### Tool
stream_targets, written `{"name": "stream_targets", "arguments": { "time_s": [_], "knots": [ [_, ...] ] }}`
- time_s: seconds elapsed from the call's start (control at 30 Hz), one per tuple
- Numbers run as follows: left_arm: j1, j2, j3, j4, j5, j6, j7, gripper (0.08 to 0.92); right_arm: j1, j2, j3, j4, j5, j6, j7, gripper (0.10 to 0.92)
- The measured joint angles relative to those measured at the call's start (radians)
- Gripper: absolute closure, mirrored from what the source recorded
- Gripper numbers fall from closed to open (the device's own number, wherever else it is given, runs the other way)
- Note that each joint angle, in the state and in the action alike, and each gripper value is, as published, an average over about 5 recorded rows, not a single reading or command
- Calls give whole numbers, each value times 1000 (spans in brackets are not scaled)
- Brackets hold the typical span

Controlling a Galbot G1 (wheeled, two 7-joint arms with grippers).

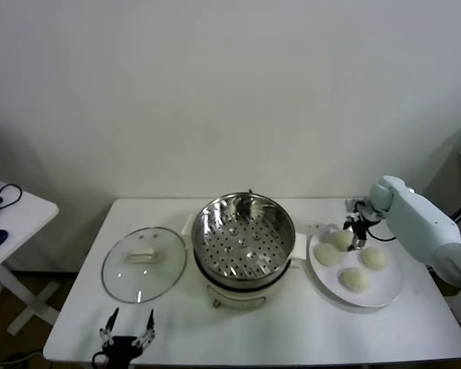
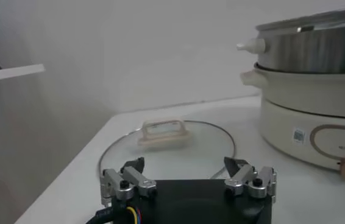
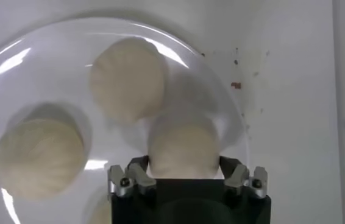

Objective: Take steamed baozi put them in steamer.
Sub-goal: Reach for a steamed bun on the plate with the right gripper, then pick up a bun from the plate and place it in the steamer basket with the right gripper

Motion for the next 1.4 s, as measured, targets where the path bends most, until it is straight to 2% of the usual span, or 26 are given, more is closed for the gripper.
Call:
{"name": "stream_targets", "arguments": {
  "time_s": [0.13, 0.4, 0.7, 1.0, 1.2, 1.4],
  "knots": [
    [0, -1, 0, 2, 0, 0, -1, 177, 7, -6, -5, 8, 1, 6, 0, 470],
    [7, -2, -10, 1, 0, -3, -3, 177, 86, -55, -107, 93, 74, 26, -5, 482],
    [21, -2, -14, -13, -8, -11, -5, 177, 407, -135, -418, 376, 283, 66, -22, 482],
    [24, 2, -11, -17, -11, -17, -6, 177, 782, -89, -655, 665, 437, 166, -23, 478],
    [18, 2, 2, -18, -9, -19, -7, 177, 879, -9, -733, 800, 434, 256, 16, 465],
    [15, 0, 7, -24, -7, -21, -8, 177, 858, 68, -772, 832, 315, 377, 79, 446]
  ]
}}
